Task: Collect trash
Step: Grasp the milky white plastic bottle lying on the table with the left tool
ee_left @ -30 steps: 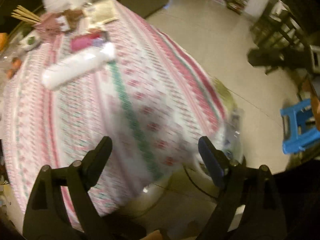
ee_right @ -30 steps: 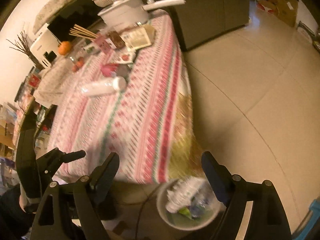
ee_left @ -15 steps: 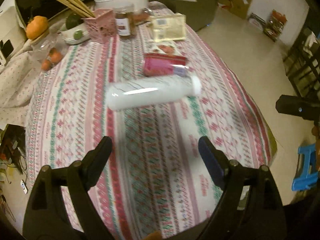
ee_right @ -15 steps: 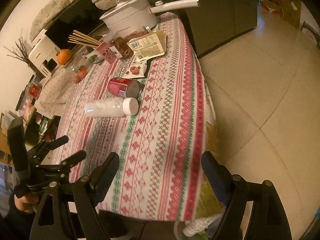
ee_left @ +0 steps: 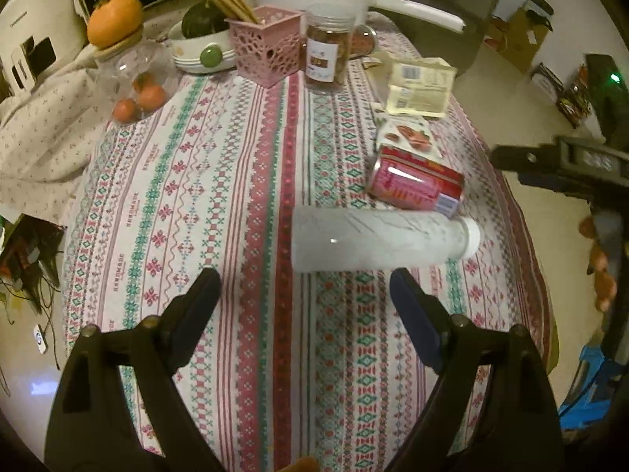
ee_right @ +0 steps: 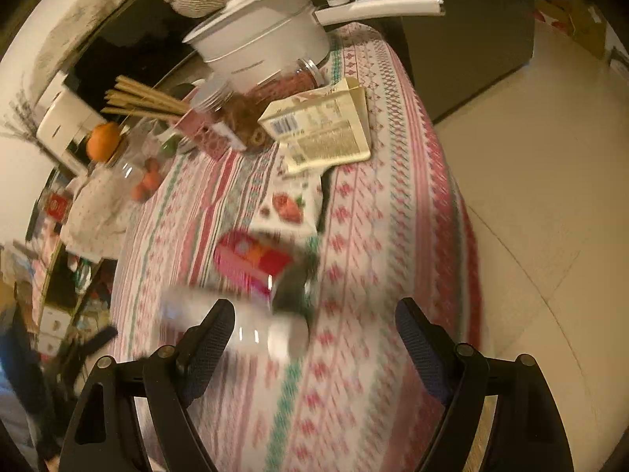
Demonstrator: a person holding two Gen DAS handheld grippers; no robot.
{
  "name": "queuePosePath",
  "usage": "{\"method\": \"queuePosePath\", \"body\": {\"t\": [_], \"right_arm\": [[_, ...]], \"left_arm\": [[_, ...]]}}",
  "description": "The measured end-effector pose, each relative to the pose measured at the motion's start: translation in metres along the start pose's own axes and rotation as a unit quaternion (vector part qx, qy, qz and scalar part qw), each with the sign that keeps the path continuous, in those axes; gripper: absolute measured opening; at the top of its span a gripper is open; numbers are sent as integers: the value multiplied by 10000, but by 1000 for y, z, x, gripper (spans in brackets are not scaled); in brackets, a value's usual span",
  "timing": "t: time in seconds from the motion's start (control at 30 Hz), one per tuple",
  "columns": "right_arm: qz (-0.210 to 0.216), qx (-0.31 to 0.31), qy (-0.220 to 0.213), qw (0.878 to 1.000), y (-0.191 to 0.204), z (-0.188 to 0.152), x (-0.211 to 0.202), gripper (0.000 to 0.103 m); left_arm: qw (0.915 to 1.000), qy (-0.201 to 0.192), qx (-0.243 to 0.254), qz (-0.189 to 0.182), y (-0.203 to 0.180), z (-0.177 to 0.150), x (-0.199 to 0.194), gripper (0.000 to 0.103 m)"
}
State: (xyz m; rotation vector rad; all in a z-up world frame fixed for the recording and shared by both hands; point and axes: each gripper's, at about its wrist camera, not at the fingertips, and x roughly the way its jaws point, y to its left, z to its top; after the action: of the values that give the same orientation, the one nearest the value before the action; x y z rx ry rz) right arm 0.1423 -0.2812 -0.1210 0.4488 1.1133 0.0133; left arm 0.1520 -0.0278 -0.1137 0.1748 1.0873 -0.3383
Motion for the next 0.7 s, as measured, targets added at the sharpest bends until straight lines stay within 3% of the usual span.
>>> {"method": "queuePosePath", "body": {"t": [0.23, 0.4, 0.5, 0.7], "right_arm": [[-208, -95, 200, 9995, 4, 43, 41, 85], [-40, -122, 340, 9993, 4, 44, 52, 85], [-77, -259, 447, 9986, 5, 41, 57, 85], [450, -206, 504, 9975, 7, 40, 56, 84]], "left_arm": [[9991, 209, -349, -77, 22, 17, 19, 88], [9953, 435, -802, -320, 35, 18, 31, 88], [9878, 613, -1266, -674, 39, 16, 42, 88], [9625, 778, -2280, -1249, 40, 11, 65, 88]]}}
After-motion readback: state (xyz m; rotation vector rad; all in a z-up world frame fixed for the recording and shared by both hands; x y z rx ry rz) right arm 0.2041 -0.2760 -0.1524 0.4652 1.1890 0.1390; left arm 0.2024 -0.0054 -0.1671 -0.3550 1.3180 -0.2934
